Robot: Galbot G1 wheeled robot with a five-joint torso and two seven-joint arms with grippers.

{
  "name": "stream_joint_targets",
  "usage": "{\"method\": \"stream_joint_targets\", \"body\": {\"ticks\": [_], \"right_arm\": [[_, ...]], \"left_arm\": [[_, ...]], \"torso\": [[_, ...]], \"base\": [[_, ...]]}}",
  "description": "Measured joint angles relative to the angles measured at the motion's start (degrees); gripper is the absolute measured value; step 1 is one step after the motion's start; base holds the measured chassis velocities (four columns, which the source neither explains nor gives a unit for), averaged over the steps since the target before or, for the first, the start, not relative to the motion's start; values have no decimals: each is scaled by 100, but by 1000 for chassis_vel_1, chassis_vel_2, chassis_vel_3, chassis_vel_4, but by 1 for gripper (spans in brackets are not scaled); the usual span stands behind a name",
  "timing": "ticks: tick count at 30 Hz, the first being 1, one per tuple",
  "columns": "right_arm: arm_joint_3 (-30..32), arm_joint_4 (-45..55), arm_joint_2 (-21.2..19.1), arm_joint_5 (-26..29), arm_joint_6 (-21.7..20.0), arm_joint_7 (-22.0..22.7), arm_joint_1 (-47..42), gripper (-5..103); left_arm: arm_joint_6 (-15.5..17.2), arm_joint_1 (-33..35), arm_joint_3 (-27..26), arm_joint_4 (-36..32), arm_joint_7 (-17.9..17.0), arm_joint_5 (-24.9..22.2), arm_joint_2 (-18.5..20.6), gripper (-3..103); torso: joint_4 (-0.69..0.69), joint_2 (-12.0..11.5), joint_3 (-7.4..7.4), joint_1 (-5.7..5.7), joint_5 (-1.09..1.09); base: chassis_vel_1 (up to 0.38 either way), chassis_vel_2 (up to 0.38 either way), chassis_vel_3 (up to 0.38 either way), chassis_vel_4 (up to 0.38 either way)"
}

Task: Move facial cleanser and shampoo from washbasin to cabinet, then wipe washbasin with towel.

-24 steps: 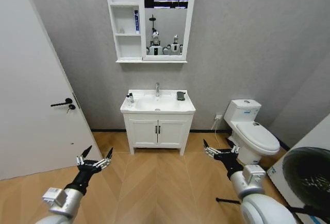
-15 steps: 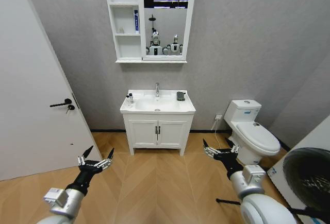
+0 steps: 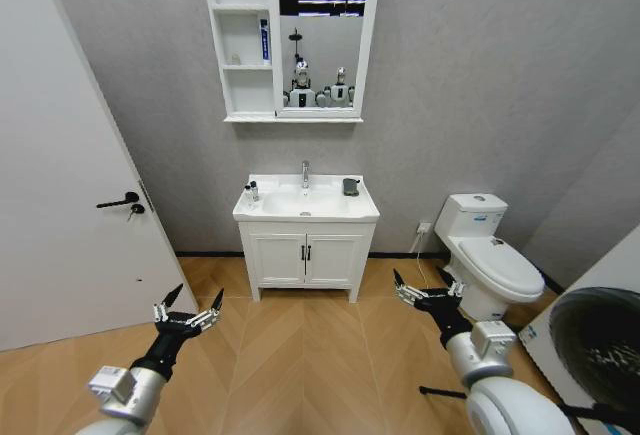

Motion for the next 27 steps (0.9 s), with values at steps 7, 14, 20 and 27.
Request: {"method": "stream_joint_targets", "body": {"ticks": [7, 14, 20, 27], "right_arm": [[16, 0, -1, 4, -11, -9, 11, 100], [39, 0, 6, 6, -8, -9, 0, 100], [43, 0, 12, 7, 5, -9, -4, 100], [54, 0, 19, 7, 61, -9, -36, 100]], "left_arm": [[0, -4, 14, -12, -1, 7, 11, 100], [0, 4, 8, -12, 0, 11, 13, 100], [-9, 9, 8, -18, -1, 28, 11, 100], [-18, 26, 8, -41, -2, 41, 7, 100]], "torso": [[0, 0, 0, 0, 0], [0, 1, 0, -2, 0], [0, 1, 0, -2, -1], [-1, 0, 0, 0, 2]], "base": [[0, 0, 0, 0], [-37, 38, 43, -40], [-142, 135, 153, -145], [-239, 236, 218, -239]]}}
